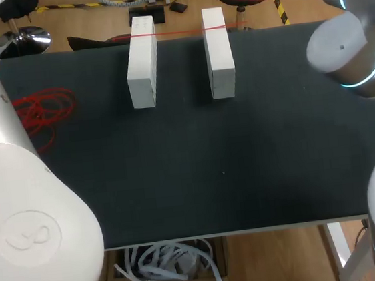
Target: Grab the tape and strap the tape.
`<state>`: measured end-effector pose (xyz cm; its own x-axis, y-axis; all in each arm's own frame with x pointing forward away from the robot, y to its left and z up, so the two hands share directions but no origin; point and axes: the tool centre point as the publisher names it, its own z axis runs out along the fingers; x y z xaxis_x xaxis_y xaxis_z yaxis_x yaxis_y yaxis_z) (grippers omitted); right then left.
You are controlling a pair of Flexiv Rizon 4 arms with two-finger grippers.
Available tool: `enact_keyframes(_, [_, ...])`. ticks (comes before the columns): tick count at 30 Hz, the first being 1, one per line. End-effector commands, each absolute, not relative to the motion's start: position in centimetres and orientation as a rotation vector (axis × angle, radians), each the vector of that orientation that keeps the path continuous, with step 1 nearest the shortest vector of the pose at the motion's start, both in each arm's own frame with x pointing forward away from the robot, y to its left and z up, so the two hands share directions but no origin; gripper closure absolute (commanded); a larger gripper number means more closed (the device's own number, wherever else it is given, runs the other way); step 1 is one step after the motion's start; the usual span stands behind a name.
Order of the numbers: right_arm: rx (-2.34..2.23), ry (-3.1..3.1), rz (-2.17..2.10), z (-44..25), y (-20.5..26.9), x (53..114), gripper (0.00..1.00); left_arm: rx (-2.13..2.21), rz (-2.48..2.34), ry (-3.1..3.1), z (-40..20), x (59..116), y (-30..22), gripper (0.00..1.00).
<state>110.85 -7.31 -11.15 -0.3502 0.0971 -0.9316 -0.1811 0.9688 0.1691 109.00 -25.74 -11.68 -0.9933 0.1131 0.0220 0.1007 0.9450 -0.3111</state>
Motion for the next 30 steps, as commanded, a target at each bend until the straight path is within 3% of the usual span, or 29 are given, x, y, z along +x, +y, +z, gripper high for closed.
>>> enact_keyframes(1, [0.132, 1.869, 0.011, -11.6, -6.5, 110.6, 1.0, -0.168, 0.476, -3.056, -11.5, 109.1, -25.8, 1.0])
enact_keyframes(5, [0.447, 1.721, 0.169, -12.4, -6.9, 110.2, 1.0, -0.168, 0.476, -3.056, -11.5, 109.1, -25.8, 1.0])
enact_keyframes(12, [0.581, 1.69, 0.118, -13.5, -6.5, 109.6, 1.0, -0.168, 0.476, -3.056, -11.5, 109.1, -25.8, 1.0])
enact_keyframes(30, [0.492, 1.723, 0.174, -13.1, -1.9, 111.0, 1.0, -0.168, 0.476, -3.056, -11.5, 109.1, -25.8, 1.0])
